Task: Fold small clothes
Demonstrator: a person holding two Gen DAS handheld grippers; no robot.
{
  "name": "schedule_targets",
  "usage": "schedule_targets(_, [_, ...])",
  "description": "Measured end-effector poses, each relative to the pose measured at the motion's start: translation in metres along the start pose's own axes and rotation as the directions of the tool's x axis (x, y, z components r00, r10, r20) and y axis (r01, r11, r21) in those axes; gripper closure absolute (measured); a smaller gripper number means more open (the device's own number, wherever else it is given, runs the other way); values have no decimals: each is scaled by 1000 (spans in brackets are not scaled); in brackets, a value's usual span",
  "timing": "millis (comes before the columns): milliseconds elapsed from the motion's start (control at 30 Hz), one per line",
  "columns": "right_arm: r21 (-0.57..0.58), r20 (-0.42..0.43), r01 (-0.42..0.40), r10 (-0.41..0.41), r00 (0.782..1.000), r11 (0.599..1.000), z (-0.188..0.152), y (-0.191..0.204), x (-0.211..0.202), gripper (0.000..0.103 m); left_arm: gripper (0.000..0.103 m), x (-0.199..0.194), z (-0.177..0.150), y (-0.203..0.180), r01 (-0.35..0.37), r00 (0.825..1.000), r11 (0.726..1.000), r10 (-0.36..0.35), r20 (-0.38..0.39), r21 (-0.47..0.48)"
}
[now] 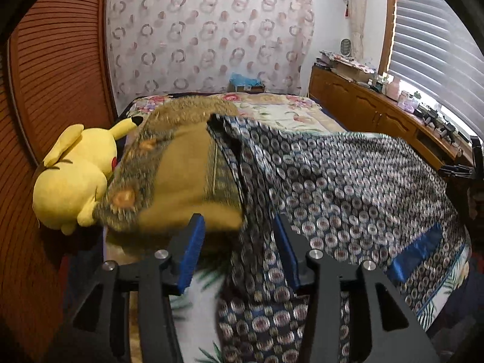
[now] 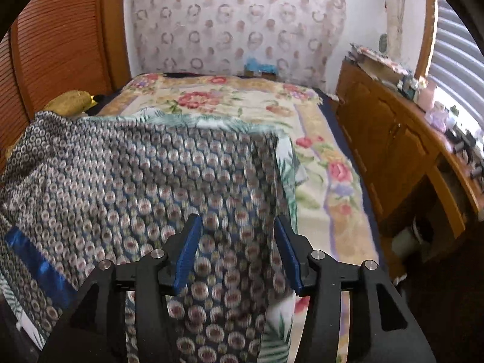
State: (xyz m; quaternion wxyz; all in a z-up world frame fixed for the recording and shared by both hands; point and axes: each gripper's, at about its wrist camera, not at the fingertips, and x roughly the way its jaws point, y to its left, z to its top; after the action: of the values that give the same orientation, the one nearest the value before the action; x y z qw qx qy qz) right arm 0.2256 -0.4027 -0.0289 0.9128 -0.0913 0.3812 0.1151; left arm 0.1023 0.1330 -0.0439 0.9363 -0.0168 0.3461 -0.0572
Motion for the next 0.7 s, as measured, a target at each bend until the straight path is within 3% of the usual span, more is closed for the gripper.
schedule_targets(167, [29,-51,52,-50,997,998,-26,-11,11,52,57,1,-19,-6,11,1000,1000,-11,-17,-3])
schedule_targets(400, [67,-78,78,-73,994,995,-30,-24,23,53,57,7,-34,-14,4,999,1000,-4,-40,7])
schedule_targets(567, [33,-84,53,-50,995,998,-29,-19,28,88,57,8,-37,-18,2,999,1000,-1,-45,15])
schedule_targets(700, [18,-62,2,-1,998,1000,-25,-8,20,101,57,8,-35,-17,0,999,1000,0,-38,10])
